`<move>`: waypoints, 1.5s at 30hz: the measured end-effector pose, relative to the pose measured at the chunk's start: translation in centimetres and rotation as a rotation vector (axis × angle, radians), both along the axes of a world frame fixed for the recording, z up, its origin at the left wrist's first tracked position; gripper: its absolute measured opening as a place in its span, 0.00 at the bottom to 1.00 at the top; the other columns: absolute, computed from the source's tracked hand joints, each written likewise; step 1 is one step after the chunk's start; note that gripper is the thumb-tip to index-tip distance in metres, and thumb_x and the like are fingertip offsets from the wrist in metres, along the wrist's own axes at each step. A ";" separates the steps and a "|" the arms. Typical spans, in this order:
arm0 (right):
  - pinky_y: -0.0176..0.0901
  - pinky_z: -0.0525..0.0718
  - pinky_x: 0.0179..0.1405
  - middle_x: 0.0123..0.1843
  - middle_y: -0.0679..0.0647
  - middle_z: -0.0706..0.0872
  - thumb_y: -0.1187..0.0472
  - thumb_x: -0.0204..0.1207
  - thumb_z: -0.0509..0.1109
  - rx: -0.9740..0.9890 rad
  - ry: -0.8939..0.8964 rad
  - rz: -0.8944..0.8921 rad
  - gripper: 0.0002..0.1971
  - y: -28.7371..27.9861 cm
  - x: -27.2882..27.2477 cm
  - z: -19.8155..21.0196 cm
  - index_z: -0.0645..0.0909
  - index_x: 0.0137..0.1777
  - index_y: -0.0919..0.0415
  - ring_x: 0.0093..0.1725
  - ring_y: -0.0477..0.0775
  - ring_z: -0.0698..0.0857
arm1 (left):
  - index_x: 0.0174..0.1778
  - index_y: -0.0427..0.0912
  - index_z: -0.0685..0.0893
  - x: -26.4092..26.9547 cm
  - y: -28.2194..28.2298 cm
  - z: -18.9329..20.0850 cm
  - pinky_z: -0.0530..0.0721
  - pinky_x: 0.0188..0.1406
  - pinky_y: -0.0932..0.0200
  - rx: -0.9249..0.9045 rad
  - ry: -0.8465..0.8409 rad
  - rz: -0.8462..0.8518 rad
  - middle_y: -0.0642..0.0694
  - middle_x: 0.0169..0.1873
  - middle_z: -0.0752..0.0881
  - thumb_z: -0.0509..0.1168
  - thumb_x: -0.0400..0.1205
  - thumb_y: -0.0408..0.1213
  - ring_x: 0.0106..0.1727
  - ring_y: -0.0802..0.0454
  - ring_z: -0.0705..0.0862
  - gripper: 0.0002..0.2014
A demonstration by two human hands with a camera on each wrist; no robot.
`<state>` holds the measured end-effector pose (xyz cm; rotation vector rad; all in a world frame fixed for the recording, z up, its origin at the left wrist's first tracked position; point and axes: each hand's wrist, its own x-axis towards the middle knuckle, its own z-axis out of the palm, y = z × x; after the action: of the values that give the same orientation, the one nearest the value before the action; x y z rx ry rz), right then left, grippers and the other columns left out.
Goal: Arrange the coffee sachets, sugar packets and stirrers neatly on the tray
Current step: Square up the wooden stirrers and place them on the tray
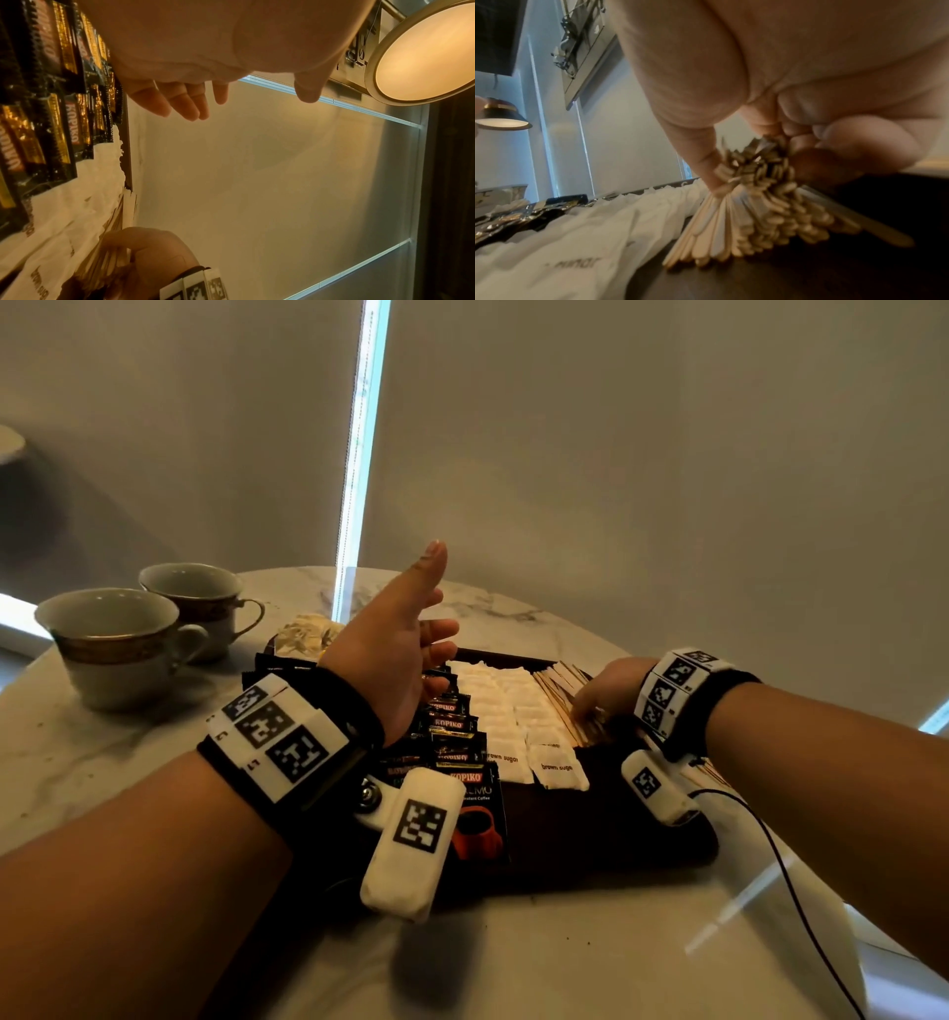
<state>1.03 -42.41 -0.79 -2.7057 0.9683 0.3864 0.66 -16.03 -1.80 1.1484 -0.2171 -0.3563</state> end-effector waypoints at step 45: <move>0.43 0.83 0.43 0.41 0.54 0.86 0.49 0.75 0.75 -0.448 0.093 0.033 0.16 -10.6 -1.3 -2.7 0.85 0.52 0.62 0.42 0.54 0.86 | 0.65 0.46 0.80 0.5 -0.1 -0.5 0.76 0.39 0.52 0.006 0.023 0.028 0.43 0.50 0.82 0.63 0.64 0.72 0.43 0.50 0.80 0.41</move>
<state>-0.29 -53.04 -3.44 -3.1298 1.1553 0.3361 1.17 -16.09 -2.31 1.1513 -0.1797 -0.3456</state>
